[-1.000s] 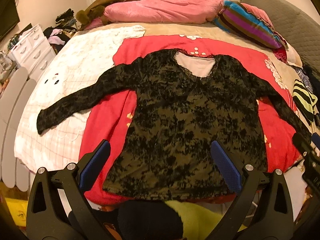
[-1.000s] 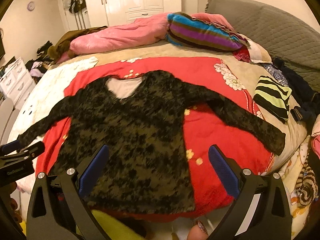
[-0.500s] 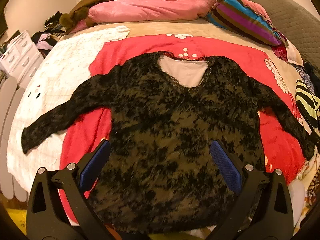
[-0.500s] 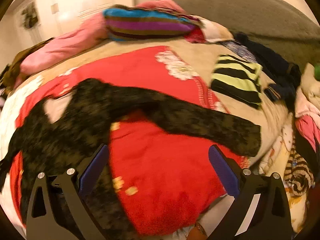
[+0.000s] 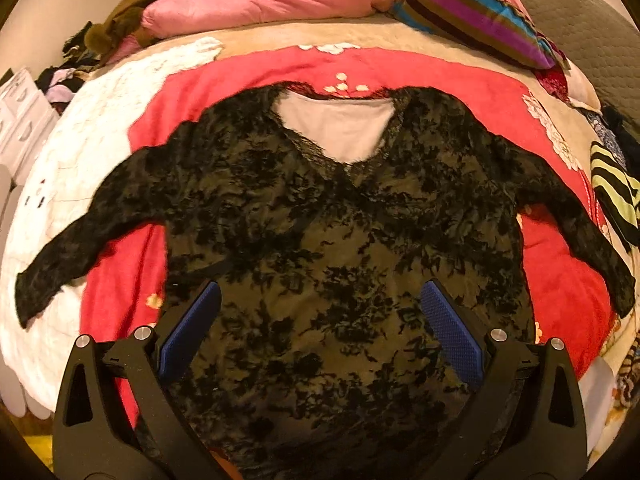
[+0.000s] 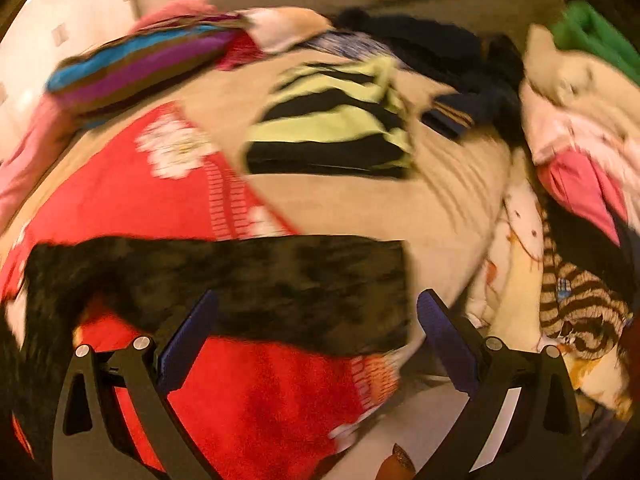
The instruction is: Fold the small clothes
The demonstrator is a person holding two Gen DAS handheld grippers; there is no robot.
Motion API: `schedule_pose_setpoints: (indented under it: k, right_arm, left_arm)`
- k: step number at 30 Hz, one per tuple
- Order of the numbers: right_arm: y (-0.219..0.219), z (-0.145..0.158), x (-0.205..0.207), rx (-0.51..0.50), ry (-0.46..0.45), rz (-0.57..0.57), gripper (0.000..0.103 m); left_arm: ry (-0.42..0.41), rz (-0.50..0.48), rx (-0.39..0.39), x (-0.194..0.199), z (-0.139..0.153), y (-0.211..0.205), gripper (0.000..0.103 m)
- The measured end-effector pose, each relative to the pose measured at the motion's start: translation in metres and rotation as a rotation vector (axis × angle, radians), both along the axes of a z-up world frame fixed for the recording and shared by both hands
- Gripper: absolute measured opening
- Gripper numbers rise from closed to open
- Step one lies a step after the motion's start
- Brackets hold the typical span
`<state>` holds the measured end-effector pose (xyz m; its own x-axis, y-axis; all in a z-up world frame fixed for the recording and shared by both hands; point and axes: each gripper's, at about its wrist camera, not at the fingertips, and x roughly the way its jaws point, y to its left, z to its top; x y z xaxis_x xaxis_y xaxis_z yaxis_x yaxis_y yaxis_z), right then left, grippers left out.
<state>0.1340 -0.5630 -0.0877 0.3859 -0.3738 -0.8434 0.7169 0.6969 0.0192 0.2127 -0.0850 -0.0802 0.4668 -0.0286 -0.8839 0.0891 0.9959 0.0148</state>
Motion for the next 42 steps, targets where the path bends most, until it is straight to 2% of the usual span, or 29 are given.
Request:
schedule_pose_setpoints:
  k: [6,11,13,14,15,16,17,18,19,20,23,28,35,38,42]
  right_arm:
    - [-0.057,-0.043,-0.009,0.069,0.067,-0.063,0.099]
    - [-0.068,-0.063,-0.006,0.155,0.029,-0.026,0.099]
    - [-0.063,-0.065,-0.002,0.192,-0.012,0.011,0.098]
    - [-0.062,-0.065,0.0,0.206,-0.029,0.023,0.093]
    - [-0.06,-0.064,0.002,0.225,-0.054,0.039,0.083]
    - [-0.058,-0.063,0.004,0.229,-0.055,0.041,0.057]
    - [-0.057,-0.062,0.006,0.225,-0.044,0.03,0.042]
    - [-0.057,-0.061,0.006,0.229,-0.051,0.027,0.035]
    - [-0.057,-0.057,0.007,0.243,-0.076,0.037,0.015]
    - [-0.054,-0.052,0.008,0.248,-0.097,0.058,0.003]
    - [-0.036,-0.03,0.015,0.217,-0.139,0.14,0.003]
    - [0.012,0.018,0.041,0.236,-0.254,0.308,0.003]
    - [0.138,0.09,0.106,0.315,-0.405,0.633,0.003]
    - [0.194,0.104,0.135,0.373,-0.429,0.752,0.003]
    - [0.265,0.101,0.171,0.45,-0.402,0.851,0.003]
  left_arm:
    - [0.015,-0.019,-0.01,0.006,-0.014,-0.008,0.094]
    - [0.021,-0.016,0.006,0.007,-0.021,-0.008,0.094]
    - [0.023,-0.013,0.009,0.006,-0.023,-0.007,0.094]
    - [0.024,-0.01,0.011,0.005,-0.024,-0.007,0.094]
    - [0.026,-0.007,0.011,0.004,-0.025,-0.006,0.094]
    - [0.028,-0.006,0.009,0.004,-0.025,-0.005,0.094]
    - [0.028,-0.006,0.009,0.003,-0.025,-0.005,0.094]
    - [0.025,-0.006,0.014,0.002,-0.026,-0.005,0.094]
    - [0.021,-0.007,0.018,0.001,-0.025,-0.004,0.094]
    - [0.018,-0.008,0.02,0.001,-0.025,-0.004,0.094]
    - [0.011,-0.009,0.016,-0.001,-0.024,0.0,0.094]
    - [0.006,0.003,0.004,0.001,-0.023,0.006,0.094]
    - [-0.008,0.035,-0.02,0.004,-0.017,0.026,0.094]
    - [-0.015,0.046,-0.019,0.004,-0.014,0.036,0.094]
    - [-0.025,0.066,-0.028,0.003,-0.011,0.054,0.094]
